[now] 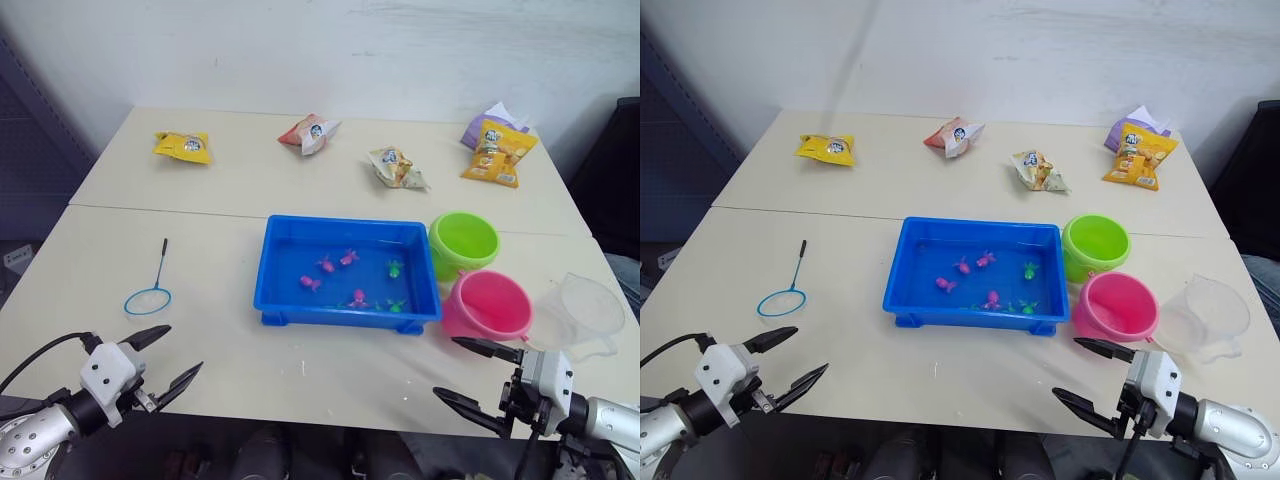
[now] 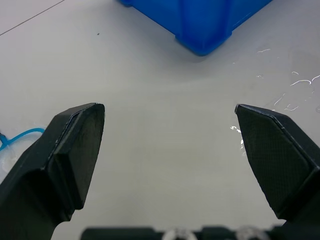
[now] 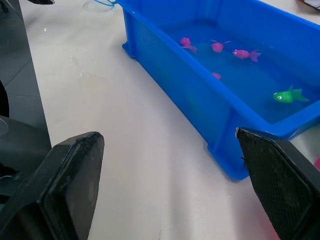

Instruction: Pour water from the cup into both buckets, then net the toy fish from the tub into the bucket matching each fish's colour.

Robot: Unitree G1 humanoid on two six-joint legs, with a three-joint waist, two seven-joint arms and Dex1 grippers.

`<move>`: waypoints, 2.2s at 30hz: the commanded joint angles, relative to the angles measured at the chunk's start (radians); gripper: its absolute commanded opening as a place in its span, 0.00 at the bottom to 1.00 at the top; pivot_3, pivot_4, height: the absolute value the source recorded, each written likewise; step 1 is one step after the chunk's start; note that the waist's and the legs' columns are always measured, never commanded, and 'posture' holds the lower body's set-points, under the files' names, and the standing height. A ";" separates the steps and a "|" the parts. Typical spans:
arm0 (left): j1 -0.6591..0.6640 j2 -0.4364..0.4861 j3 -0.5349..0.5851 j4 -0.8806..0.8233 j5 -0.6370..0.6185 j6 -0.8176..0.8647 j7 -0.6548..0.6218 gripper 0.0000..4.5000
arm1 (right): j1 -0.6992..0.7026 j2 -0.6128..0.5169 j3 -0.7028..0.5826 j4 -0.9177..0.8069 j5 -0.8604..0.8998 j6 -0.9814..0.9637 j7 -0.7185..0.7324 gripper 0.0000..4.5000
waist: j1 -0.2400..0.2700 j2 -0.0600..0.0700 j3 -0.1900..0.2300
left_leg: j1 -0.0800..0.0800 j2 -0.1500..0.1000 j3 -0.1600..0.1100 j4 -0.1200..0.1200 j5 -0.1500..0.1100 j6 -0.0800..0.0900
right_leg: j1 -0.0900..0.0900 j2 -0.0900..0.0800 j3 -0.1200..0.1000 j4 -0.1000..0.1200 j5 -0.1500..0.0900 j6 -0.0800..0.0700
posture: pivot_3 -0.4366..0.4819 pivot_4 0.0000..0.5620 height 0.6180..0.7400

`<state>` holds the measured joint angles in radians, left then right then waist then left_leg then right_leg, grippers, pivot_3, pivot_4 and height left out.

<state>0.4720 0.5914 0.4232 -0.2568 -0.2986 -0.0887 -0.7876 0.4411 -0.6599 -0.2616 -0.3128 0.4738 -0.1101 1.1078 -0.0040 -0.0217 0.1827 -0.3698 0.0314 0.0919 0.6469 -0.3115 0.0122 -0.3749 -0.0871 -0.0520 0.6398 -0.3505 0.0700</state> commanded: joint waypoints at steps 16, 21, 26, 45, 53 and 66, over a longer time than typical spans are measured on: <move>-0.528 0.133 -0.352 -0.290 -0.431 0.566 -0.134 1.00 | 0.473 0.397 -0.396 -0.195 0.127 0.000 -0.383 1.00 | -0.008 0.016 -0.006 | 0.001 0.000 0.000 -0.002 0.002 -0.004 | 0.004 0.000 0.002 -0.001 -0.001 0.000 | 0.48 0.27 0.98; -0.651 0.103 -0.392 -0.243 -0.398 0.563 -0.133 1.00 | 0.364 0.460 -0.366 -0.187 0.064 0.184 -0.692 1.00 | -0.023 0.016 -0.006 | -0.001 0.000 0.000 -0.003 0.002 -0.008 | 0.002 0.000 0.003 0.000 -0.001 0.000 | 0.48 0.27 0.98; -0.708 0.091 -0.413 -0.210 -0.358 0.547 -0.143 1.00 | 0.200 0.479 -0.357 -0.129 0.054 0.263 -0.842 1.00 | -0.023 0.019 -0.007 | -0.001 -0.001 0.000 -0.003 0.007 -0.008 | 0.000 0.000 0.004 0.003 -0.001 0.000 | 0.48 0.27 0.98; -0.758 0.074 -0.439 -0.169 -0.293 0.535 -0.160 1.00 | -0.135 0.439 -0.422 0.155 -0.062 0.225 -1.093 1.00 | -0.025 0.018 -0.007 | 0.000 0.001 0.001 -0.003 0.010 -0.011 | 0.000 0.005 0.006 0.006 -0.001 0.001 | 0.48 0.27 0.98; -0.780 0.076 -0.435 -0.149 -0.278 0.522 -0.176 1.00 | -0.223 0.464 -0.434 0.217 -0.071 0.177 -1.166 1.00 | -0.024 0.018 -0.007 | 0.000 0.001 0.001 -0.003 0.010 -0.012 | 0.000 0.006 0.006 0.006 -0.001 0.002 | 0.48 0.27 0.98; -0.799 0.070 -0.441 -0.142 -0.263 0.512 -0.184 1.00 | -0.393 0.410 -0.435 0.406 -0.047 0.101 -1.147 0.81 | -0.027 0.018 -0.007 | 0.000 0.001 0.002 -0.002 0.010 -0.012 | -0.001 0.007 0.007 0.006 -0.001 0.002 | 0.48 0.27 0.98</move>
<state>-0.3144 0.6612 -0.0208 -0.3802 -0.5640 0.4422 -0.9628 0.0517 -0.2267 -0.6776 0.1003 0.4154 0.0211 -0.0542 -0.0310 -0.0036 0.1758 -0.3697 0.0328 0.0942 0.6446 -0.3010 0.0001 -0.3755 -0.0801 -0.0452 0.6462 -0.3512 0.0718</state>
